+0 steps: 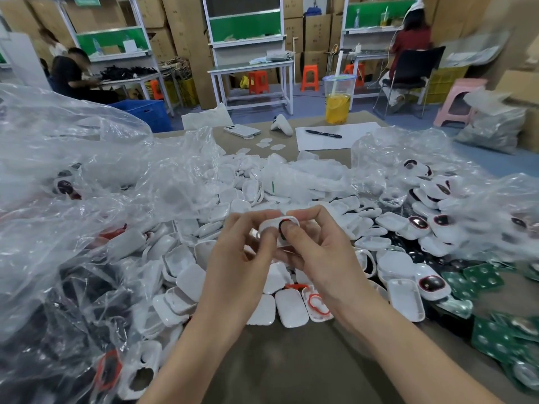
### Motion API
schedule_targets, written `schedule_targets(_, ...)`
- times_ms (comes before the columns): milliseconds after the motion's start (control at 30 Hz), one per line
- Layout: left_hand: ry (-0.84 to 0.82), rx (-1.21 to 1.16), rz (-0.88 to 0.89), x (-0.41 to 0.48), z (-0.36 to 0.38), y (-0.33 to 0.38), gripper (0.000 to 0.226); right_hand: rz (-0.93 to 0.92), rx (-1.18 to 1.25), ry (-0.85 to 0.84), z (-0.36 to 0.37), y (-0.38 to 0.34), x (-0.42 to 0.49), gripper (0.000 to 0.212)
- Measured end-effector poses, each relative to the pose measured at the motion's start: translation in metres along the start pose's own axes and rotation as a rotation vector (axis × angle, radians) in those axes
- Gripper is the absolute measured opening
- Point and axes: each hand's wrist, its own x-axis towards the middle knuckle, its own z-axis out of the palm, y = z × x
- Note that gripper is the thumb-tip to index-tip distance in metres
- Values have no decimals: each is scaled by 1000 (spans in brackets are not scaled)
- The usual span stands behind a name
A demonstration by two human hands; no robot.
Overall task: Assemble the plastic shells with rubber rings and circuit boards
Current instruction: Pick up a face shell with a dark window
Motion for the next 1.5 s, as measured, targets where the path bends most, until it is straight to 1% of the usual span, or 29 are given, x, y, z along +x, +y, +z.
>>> schedule_targets(133, 19, 90, 80, -4, -5, 4, 34, -36, -59, -21, -1, -3, -5, 10)
schedule_targets(200, 16, 132, 111, -11, -8, 6, 41, -59, -169, -18, 0, -4, -14, 17)
schedule_targets(267, -20, 159, 83, -17, -11, 7, 43, -79, -299, -1, -2, -4, -25, 20)
schedule_targets(367, -125, 196, -30, -29, -17, 7, 26, -93, -514, 37, -9, -7, -43, 16)
schedule_targets(433, -228, 192, -133, -34, -23, 9, 15, -30, -602, 26, -15, -9, -55, 10)
schedule_targets(500, -361, 197, -196, -42, -31, 13, 12, 64, -709, -10, -20, -10, -69, 8)
schedule_targets(567, -475, 257, -193, -54, -35, 17, 12, 144, -843, -49, -25, -10, -84, 11)
schedule_targets(600, -503, 298, -174, -60, -35, 19, 13, 165, -895, -60, -26, -10, -91, 11)
schedule_targets(767, -455, 485, -81, -75, -28, 17, 25, 119, -1033, -67, -23, -12, -99, 8)
schedule_targets(933, -396, 456, -77, -86, -26, 11, 28, 149, -1081, -88, -21, -16, -98, 8)
schedule_targets(1133, -321, 427, -57, -94, -25, 6, 21, 173, -1186, -94, -20, -17, -96, 11)
schedule_targets(1267, -290, 350, -45, -93, -29, 5, 17, 171, -1046, -19, -21, -18, -96, 18)
schedule_targets(1367, -250, 282, -52, -82, -43, 10, 16, 109, -967, 39, -19, -16, -93, 12)
schedule_targets(1433, -180, 245, -48, -63, -59, 19, 16, 33, -905, 64, -12, -16, -84, 7)
schedule_targets(1500, -66, 252, 1, -34, -81, 28, 18, -50, -874, 59, -1, -21, -69, 8)
